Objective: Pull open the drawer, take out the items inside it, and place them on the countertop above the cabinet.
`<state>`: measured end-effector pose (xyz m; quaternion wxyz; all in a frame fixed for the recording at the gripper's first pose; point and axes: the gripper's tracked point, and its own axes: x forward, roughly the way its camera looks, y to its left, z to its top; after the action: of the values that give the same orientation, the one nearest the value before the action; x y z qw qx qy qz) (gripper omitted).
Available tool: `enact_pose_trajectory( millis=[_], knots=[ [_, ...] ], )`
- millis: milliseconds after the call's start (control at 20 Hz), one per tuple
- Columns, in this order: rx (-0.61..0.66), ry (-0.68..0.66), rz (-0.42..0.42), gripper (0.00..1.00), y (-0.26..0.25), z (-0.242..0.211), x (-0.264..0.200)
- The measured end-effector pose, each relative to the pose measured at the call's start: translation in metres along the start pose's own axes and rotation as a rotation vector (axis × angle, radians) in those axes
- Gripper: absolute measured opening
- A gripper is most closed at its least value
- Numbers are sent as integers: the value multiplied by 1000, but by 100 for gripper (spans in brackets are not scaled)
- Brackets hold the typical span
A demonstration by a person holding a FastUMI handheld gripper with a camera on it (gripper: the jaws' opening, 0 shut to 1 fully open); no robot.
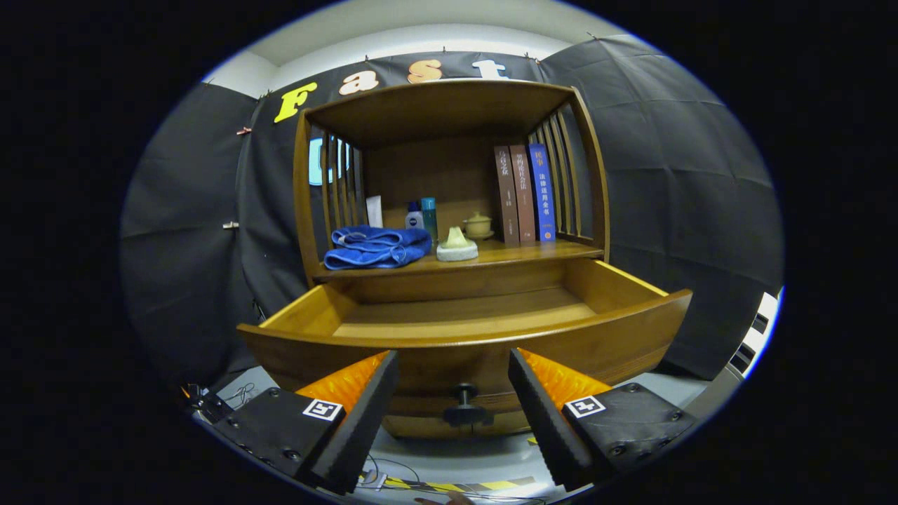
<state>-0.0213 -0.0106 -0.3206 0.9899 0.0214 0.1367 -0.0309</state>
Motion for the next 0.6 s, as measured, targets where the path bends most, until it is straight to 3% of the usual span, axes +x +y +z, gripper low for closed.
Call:
enact_pose_trajectory(
  millis=[400,600],
  knots=[
    [-7,30,-26,99,-3,-7,21],
    [-9,29,-29,99,-1,3,54]
  ],
)
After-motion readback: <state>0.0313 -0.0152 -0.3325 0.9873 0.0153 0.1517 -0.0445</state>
